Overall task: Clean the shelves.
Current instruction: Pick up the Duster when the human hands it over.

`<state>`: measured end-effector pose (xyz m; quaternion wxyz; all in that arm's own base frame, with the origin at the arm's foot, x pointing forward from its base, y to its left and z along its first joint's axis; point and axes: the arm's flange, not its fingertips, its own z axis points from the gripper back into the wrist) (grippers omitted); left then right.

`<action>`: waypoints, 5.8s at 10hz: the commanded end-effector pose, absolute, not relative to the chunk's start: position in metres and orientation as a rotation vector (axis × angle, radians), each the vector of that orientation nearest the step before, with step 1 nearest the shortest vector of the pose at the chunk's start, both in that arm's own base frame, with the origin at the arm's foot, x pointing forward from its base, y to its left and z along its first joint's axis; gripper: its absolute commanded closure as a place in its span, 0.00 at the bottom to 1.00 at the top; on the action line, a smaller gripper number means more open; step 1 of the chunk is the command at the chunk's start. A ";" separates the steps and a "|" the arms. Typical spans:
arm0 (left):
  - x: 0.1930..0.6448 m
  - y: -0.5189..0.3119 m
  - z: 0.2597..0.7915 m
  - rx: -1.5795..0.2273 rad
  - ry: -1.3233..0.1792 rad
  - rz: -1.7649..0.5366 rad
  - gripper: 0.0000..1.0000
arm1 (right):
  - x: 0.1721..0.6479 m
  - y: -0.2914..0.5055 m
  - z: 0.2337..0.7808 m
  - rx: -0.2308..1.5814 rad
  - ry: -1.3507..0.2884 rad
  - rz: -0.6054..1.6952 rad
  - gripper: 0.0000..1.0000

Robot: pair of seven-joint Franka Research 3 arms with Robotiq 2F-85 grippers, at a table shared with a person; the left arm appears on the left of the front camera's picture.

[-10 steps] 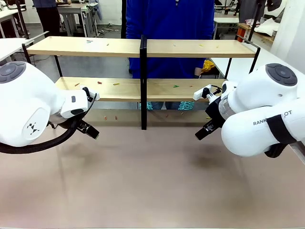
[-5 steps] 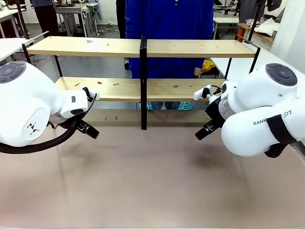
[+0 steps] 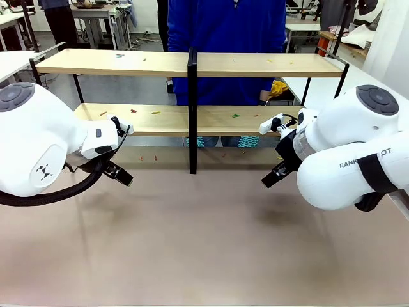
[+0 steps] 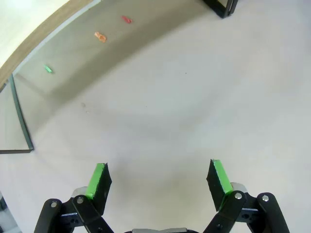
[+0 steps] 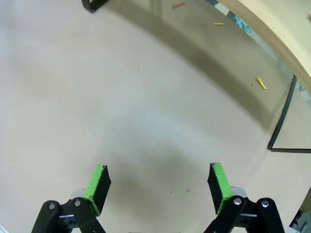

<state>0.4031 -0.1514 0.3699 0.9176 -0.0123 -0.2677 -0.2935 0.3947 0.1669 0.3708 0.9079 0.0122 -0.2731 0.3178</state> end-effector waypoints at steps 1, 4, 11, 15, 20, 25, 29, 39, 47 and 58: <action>0.403 -0.152 0.370 -0.025 -0.551 -0.604 0.00 | 0.395 0.167 0.371 0.026 -0.564 0.655 0.00; 0.403 -0.151 0.370 -0.025 -0.551 -0.604 0.00 | 0.395 0.167 0.371 0.025 -0.564 0.656 0.00; 0.179 -0.109 0.504 -0.022 -0.996 -0.674 0.00 | 0.231 0.130 0.531 -0.014 -0.840 0.421 0.00; 0.233 -0.148 0.637 0.012 -1.025 -0.669 0.00 | 0.248 0.152 0.608 -0.058 -0.927 0.422 0.00; 0.230 -0.152 0.648 -0.167 -0.819 -0.459 0.00 | 0.240 0.161 0.633 -0.061 -0.839 0.136 0.00; 0.234 -0.170 0.653 -0.162 -0.897 -0.282 0.00 | 0.239 0.171 0.628 -0.031 -0.823 0.130 0.00; 0.229 -0.163 0.656 -0.206 -1.044 -0.293 0.00 | 0.242 0.170 0.625 -0.026 -0.816 0.122 0.00; 0.236 -0.162 0.649 -0.172 -1.002 -0.303 0.00 | 0.249 0.172 0.620 -0.033 -0.802 0.113 0.00; 0.238 -0.165 0.650 -0.174 -0.997 -0.299 0.00 | 0.247 0.167 0.619 -0.055 -0.789 0.139 0.00; 0.238 -0.165 0.650 -0.174 -0.997 -0.299 0.00 | 0.199 0.164 0.657 0.090 -1.019 0.269 0.00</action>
